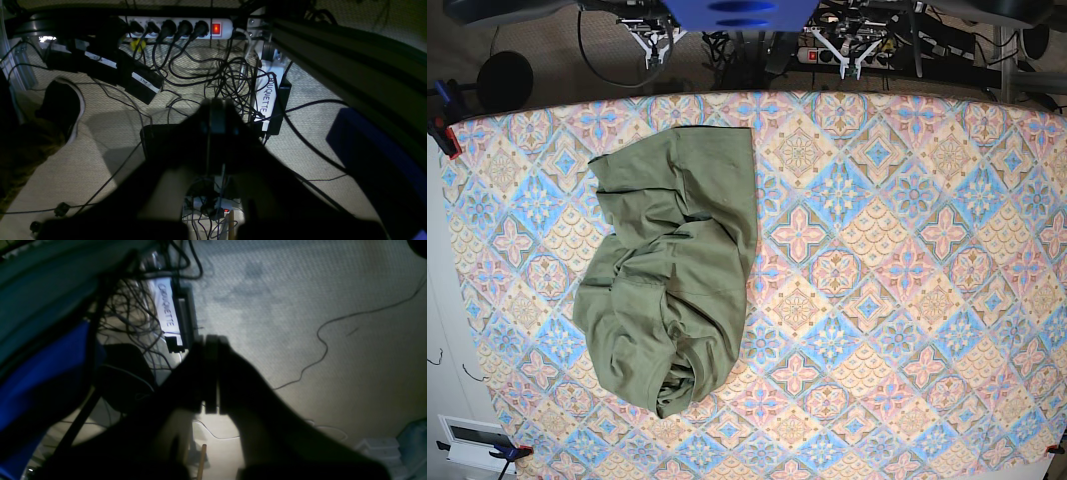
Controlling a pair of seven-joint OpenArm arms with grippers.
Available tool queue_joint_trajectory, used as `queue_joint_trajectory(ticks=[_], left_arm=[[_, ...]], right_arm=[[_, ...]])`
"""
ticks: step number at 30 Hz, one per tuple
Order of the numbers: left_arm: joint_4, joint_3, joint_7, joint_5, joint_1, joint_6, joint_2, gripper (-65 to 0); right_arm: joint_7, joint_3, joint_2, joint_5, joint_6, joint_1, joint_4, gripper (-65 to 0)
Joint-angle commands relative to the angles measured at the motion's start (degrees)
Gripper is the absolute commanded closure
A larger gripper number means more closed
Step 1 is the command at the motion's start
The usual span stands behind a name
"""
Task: Layout the t-shirt on the table in an organized manner, then fold the t-shirt properly
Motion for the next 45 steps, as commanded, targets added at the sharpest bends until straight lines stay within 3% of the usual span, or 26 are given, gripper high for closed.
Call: queue_joint_trajectory(ticks=[1,24,30,35,41,45], left_arm=[[0.22,-0.14,-0.29,0.03,0.22,0.19,-0.12,0.0],[0.22,0.12,-0.65,0.56,2.24,0.19,-1.08,0.0],[1.36,0.21,-0.38,0.65,4.35,0.19,-3.28,0.0],[11.29,0.21,-0.21,0.65,11.39,0.19,-6.18,0.0],[25.97,0.3,-0.21,0.74,21.67,0.19,-8.64,0.0],[36.79,0.3,-0.21,0.74,28.53,0.19,-9.35,0.0]], right_arm=[[0.48,0.01,0.19,-0.03,-0.01,0.44,0.29,-0.3],[0.65,0.01,0.36,-0.03,-0.01,-2.55,1.26,-0.3],[0.21,0.1,2.56,-0.03,-0.01,-9.4,11.28,-0.4],[0.21,0.36,3.44,0.05,-0.1,-17.84,22.27,-0.4],[0.21,10.47,4.58,0.05,-0.1,-27.16,39.24,-0.3],[-1.02,12.76,4.58,0.05,-0.1,-34.2,53.21,-0.3]])
